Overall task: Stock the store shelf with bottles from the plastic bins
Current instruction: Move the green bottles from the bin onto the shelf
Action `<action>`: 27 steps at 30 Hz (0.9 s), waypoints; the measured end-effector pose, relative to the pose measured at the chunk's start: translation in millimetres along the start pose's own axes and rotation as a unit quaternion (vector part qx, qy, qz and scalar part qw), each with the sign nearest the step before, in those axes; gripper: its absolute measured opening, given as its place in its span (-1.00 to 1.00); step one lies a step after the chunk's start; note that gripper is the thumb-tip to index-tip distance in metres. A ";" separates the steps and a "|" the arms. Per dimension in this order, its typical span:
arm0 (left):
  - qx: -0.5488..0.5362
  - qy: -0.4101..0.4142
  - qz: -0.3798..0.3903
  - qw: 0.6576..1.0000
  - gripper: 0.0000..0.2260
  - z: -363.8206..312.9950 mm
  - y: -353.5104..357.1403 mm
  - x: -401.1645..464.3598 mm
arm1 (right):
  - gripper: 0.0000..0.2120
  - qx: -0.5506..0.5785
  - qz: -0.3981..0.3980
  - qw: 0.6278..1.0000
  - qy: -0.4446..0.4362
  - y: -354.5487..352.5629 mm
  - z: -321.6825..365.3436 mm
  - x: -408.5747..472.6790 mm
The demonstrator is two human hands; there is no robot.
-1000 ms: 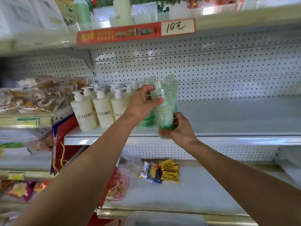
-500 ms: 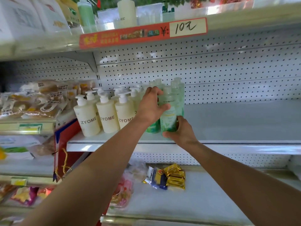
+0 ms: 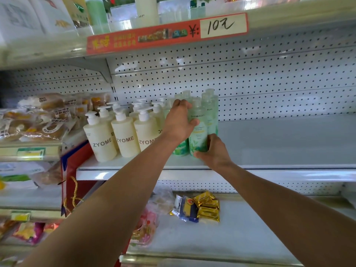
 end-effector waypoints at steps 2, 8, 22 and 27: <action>0.004 0.001 -0.002 1.000 -0.56 -0.3 -0.5 -0.6 | -0.55 -0.006 0.002 1.000 0.005 -0.3 0.0 -0.5; 0.056 0.012 -0.011 0.998 -0.54 -6.4 -0.9 -3.8 | -0.55 -0.061 0.029 0.998 0.012 -2.8 5.3 -1.6; 0.094 0.015 -0.023 0.995 -0.77 4.8 -1.1 -77.7 | -0.67 -0.245 0.002 0.959 -0.141 -40.5 5.9 -64.8; 0.113 0.017 0.043 0.993 -0.85 24.8 33.6 -133.9 | -0.70 -0.283 0.019 0.946 -0.158 -40.1 -14.5 -96.0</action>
Point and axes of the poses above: each hand's wrist, its own x-axis towards the middle knuckle, its own y-axis out of the palm, z = x × y, the point moved 9 cm from there along x, towards the middle knuckle, and after that the axes turned 1 degree about -x, right-handed, at the moved point
